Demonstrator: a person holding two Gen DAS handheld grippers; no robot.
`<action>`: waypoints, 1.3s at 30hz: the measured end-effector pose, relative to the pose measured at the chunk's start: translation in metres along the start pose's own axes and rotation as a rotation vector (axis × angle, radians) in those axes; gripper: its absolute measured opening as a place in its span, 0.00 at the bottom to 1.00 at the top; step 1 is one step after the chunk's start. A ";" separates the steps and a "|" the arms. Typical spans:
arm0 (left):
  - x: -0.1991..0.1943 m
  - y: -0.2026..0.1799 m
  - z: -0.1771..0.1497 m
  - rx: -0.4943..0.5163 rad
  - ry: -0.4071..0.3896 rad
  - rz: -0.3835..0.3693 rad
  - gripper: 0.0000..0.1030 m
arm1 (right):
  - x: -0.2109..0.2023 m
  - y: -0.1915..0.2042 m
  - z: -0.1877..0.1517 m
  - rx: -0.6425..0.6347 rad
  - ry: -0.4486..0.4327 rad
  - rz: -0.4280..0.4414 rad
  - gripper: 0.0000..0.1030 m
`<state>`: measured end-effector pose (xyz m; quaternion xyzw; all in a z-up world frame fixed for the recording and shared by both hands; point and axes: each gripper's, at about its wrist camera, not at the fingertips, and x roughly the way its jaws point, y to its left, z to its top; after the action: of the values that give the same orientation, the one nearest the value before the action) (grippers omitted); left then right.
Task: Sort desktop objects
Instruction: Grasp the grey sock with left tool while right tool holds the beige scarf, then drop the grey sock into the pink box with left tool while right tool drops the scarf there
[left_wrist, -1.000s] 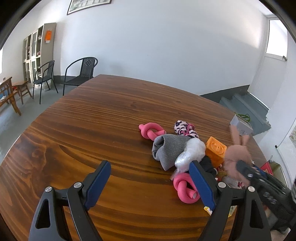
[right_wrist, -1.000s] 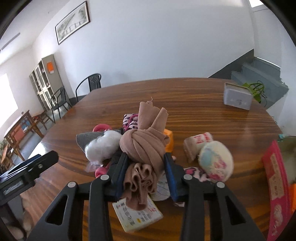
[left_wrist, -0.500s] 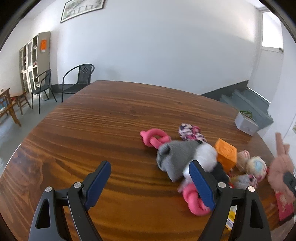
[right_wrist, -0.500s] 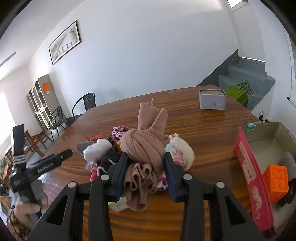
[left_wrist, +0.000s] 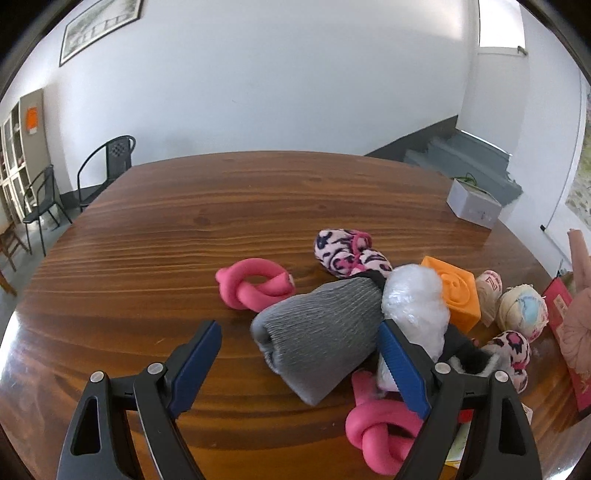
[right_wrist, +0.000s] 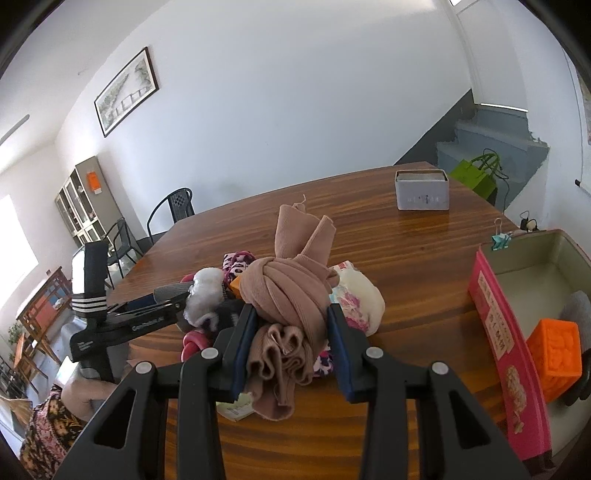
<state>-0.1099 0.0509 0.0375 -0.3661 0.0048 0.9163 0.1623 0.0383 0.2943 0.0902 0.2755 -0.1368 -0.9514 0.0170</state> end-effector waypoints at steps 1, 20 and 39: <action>0.003 0.000 0.000 0.000 0.010 -0.008 0.58 | 0.000 0.000 0.000 0.001 -0.001 0.001 0.41; -0.069 -0.001 -0.004 -0.078 -0.130 0.079 0.33 | -0.024 -0.005 0.004 0.014 -0.089 -0.005 0.41; -0.132 -0.022 -0.020 -0.118 -0.223 0.009 0.31 | -0.038 -0.014 0.003 0.057 -0.124 -0.003 0.41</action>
<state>-0.0003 0.0305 0.1142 -0.2707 -0.0655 0.9507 0.1361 0.0693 0.3124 0.1084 0.2165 -0.1641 -0.9624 -0.0007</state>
